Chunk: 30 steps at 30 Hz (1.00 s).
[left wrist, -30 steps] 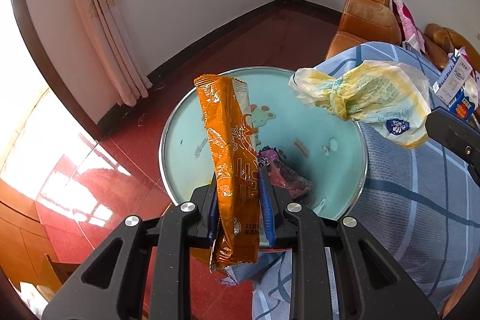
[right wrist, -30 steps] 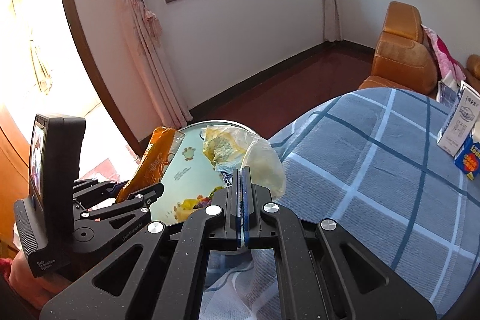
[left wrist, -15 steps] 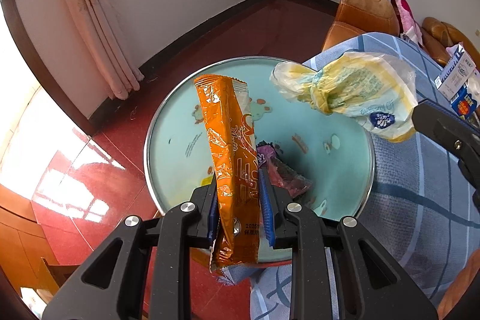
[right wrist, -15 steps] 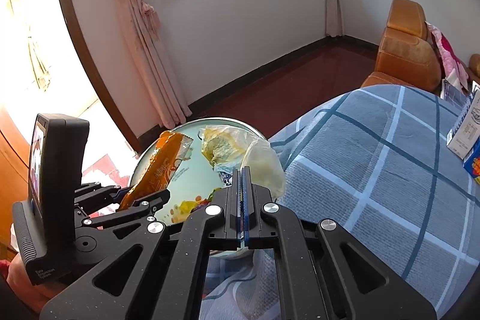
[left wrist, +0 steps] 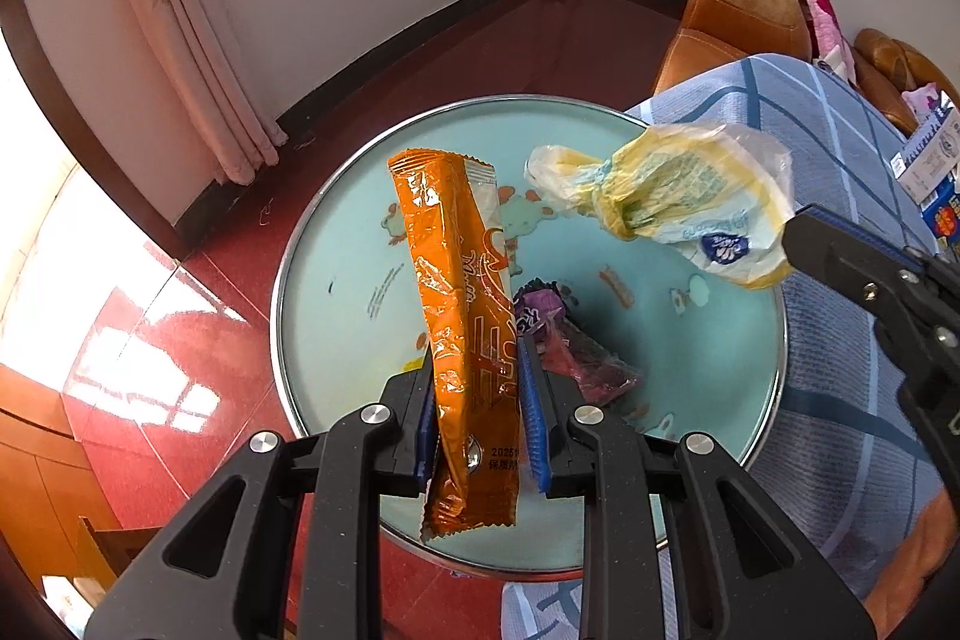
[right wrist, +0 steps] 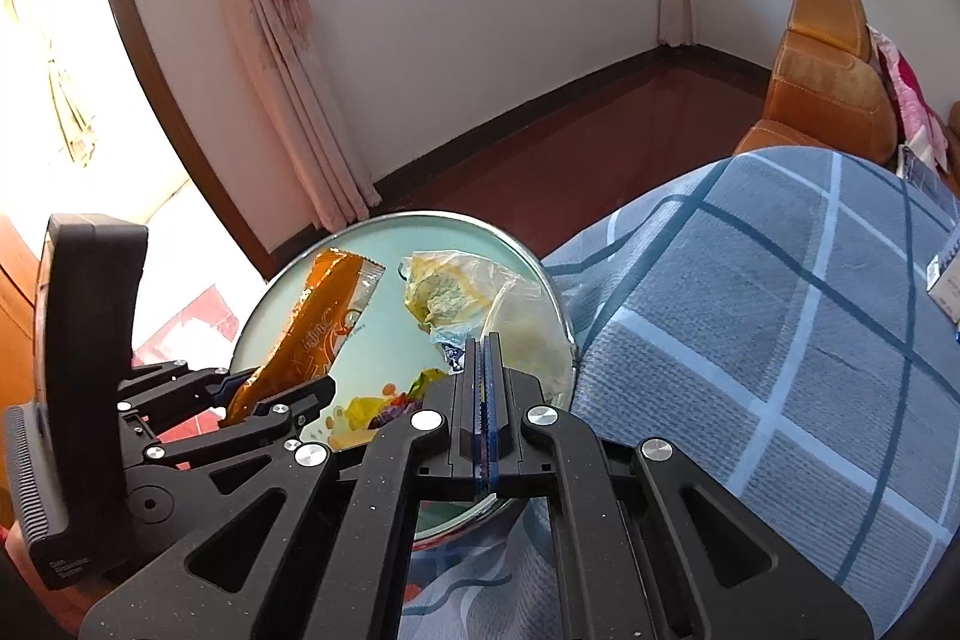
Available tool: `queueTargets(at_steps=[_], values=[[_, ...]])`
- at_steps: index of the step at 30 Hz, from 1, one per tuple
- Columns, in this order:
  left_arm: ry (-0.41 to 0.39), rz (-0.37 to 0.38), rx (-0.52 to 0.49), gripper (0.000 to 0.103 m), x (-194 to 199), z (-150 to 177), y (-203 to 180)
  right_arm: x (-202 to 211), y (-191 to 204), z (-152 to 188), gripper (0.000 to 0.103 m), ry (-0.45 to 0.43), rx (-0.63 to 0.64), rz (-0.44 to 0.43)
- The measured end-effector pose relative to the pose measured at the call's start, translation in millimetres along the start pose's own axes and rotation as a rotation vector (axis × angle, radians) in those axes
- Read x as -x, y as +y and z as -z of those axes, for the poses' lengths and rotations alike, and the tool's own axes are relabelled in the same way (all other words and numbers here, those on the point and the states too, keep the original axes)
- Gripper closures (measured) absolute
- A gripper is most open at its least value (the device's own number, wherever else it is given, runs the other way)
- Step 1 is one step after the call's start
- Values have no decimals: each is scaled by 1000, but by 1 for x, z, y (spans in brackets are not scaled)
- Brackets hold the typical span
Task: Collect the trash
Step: 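Carry the orange wrapper and plastic bag over the wastebasket with both grippers, then open both grippers over the wastebasket to drop the wrapper and bag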
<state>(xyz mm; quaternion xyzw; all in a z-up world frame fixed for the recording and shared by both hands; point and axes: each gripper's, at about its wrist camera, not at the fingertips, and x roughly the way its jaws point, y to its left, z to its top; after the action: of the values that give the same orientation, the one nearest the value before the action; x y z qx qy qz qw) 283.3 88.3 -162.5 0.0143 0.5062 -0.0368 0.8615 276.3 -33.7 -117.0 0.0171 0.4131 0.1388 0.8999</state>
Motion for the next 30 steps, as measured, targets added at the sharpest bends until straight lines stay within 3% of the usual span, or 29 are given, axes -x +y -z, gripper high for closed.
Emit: queueTargets(at_steps=[21, 22, 24, 30], values=[[19, -14, 14, 79, -9, -3, 0, -26, 4, -3, 100, 43, 15, -20], [19, -10, 14, 79, -8, -3, -1, -26, 2, -3, 99, 45, 11, -23], [19, -4, 15, 78, -7, -3, 0, -25, 1, -4, 84, 46, -1, -34], [-1, -14, 26, 77, 1, -2, 5, -15, -1, -6, 71, 19, -19, -25]])
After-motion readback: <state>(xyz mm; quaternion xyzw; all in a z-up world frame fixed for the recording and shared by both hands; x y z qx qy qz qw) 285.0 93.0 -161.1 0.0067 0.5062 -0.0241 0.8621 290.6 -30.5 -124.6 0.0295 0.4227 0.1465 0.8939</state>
